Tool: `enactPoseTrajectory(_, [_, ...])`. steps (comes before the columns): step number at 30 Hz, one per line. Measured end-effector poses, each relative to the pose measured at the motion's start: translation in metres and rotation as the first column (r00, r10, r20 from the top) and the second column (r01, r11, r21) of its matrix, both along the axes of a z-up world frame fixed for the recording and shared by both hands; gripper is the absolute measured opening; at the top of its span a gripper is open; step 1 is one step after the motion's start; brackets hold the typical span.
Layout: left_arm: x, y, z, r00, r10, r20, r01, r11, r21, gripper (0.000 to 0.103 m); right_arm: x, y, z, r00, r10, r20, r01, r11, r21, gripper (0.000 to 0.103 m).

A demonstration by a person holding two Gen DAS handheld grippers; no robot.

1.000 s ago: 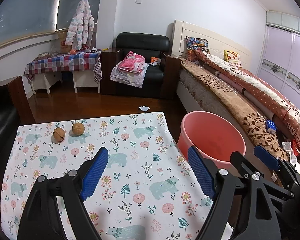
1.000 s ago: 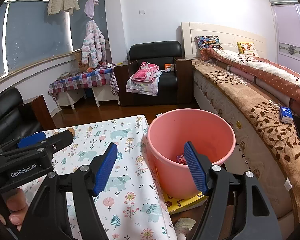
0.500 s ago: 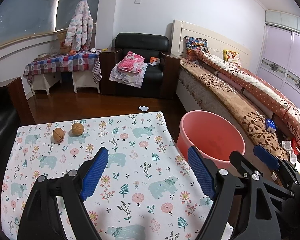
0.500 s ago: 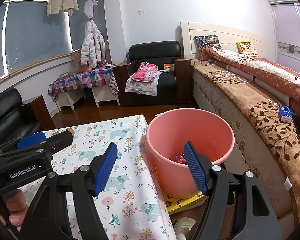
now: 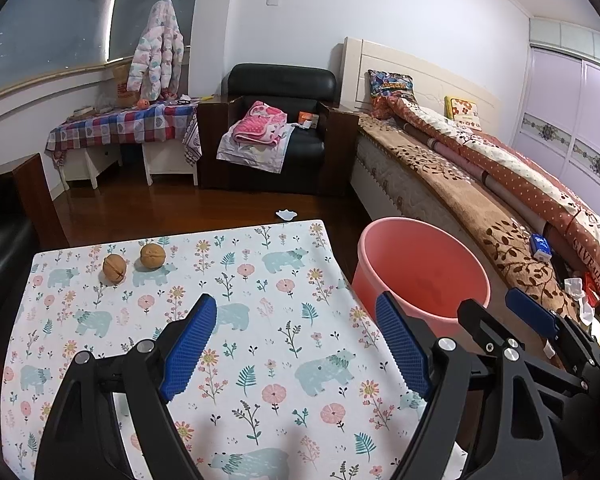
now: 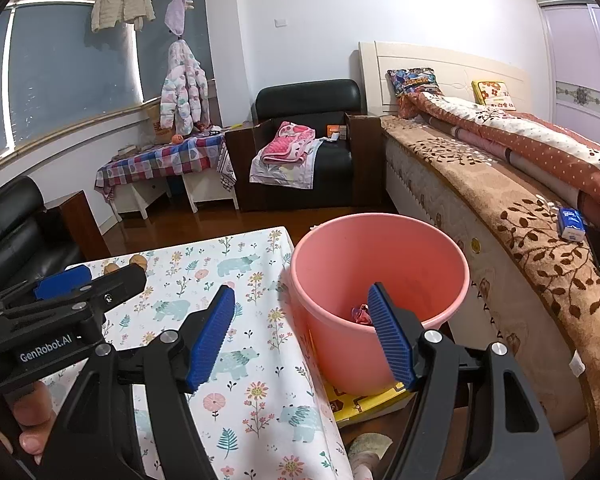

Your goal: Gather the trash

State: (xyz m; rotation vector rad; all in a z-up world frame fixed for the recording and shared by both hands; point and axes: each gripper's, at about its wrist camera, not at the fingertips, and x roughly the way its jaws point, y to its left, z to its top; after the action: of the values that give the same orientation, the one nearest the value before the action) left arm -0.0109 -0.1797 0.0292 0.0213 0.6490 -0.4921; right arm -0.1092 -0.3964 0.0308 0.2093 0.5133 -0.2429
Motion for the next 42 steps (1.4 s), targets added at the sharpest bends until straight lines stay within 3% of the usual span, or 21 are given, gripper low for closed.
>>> enactPoseTrajectory(42, [-0.0001, -0.0052, -0.0040, 1.000, -0.006, 0.012, 0.006, 1.000, 0.018, 0.080, 0.0015, -0.0048, 0.0032, 1.000, -0.001, -0.004, 0.001, 1.000, 0.007, 0.069])
